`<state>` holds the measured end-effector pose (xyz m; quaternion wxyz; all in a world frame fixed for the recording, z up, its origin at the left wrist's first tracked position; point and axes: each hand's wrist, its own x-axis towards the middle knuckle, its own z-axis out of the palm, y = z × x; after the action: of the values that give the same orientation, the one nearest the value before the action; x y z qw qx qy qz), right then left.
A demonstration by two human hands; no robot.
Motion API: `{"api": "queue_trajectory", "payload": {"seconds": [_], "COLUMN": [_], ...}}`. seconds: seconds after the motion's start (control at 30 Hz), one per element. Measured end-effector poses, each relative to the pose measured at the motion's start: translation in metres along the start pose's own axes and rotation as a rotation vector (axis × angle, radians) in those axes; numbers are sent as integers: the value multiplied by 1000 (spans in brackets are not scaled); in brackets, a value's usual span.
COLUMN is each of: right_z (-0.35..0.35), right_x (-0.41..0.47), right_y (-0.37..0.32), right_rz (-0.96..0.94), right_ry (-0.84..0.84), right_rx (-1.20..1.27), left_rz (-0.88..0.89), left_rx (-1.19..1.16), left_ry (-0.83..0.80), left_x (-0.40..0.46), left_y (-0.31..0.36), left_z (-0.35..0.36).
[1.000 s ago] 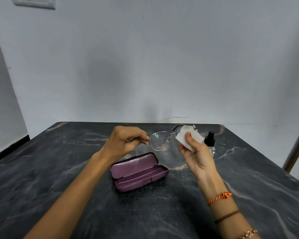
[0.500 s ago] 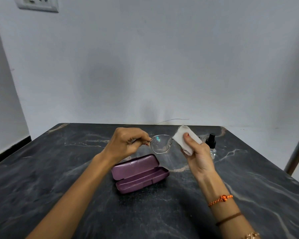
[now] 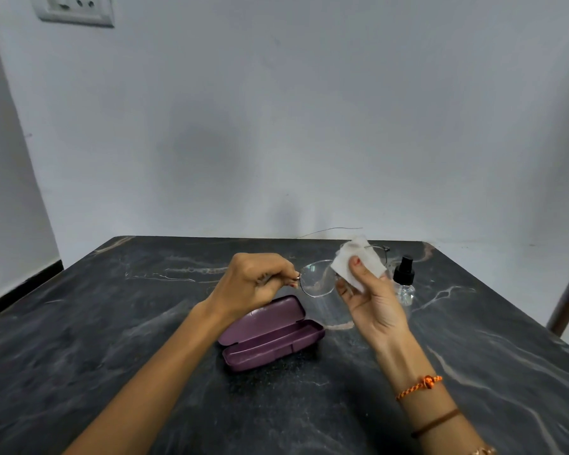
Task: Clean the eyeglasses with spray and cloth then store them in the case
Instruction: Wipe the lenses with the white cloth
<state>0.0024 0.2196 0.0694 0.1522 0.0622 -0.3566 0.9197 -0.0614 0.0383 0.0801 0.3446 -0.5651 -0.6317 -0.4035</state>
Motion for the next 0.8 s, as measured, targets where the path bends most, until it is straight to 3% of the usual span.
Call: {"api": "queue_trajectory", "payload": {"seconds": [0.1, 0.2, 0.5, 0.67, 0.8], "right_z": [2, -1, -1, -6, -8], "right_x": [-2, -1, -1, 2, 1], "right_y": [-2, -5, -5, -10, -13], "right_rz": [20, 0, -40, -103, -78], "right_ry": [-47, 9, 87, 81, 73], "right_rx": [-101, -38, 154, -122, -196], "left_rz": [6, 3, 10, -1, -16], "left_rx": [59, 105, 0, 17, 46], "left_ry": [99, 128, -14, 21, 23], "left_x": [1, 3, -1, 2, 5], "left_y": [-2, -2, 4, 3, 7], "left_z": [-5, -10, 5, -1, -7]}}
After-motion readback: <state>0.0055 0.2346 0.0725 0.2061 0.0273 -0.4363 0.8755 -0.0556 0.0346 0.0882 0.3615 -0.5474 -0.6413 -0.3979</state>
